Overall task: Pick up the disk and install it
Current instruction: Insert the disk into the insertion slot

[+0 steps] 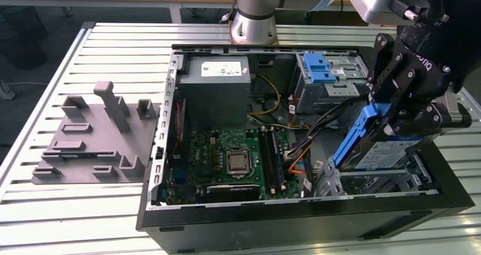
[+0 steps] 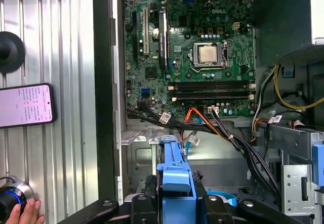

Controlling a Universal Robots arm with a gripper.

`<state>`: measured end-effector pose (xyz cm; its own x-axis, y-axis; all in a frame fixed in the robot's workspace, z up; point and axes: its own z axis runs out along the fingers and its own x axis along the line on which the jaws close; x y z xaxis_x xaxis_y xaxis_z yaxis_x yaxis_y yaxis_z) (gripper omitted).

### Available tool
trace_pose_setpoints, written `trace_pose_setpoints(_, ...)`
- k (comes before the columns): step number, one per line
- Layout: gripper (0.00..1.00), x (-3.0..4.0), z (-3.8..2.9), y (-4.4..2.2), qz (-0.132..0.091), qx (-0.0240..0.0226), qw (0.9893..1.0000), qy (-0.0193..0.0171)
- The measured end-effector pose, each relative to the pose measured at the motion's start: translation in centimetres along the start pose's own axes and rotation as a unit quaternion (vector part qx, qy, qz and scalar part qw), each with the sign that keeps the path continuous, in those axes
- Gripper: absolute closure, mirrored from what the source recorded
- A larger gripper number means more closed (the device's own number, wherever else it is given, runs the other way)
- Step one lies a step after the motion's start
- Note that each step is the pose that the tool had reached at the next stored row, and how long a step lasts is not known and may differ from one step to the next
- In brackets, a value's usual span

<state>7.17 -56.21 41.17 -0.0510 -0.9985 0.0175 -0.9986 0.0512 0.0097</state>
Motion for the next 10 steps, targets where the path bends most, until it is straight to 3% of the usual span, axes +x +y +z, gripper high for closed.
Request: trace_pose_setpoints(10, 0.64, 0.00, 0.32, 0.00, 0.000, 0.0000, 1.0000, -0.0001)
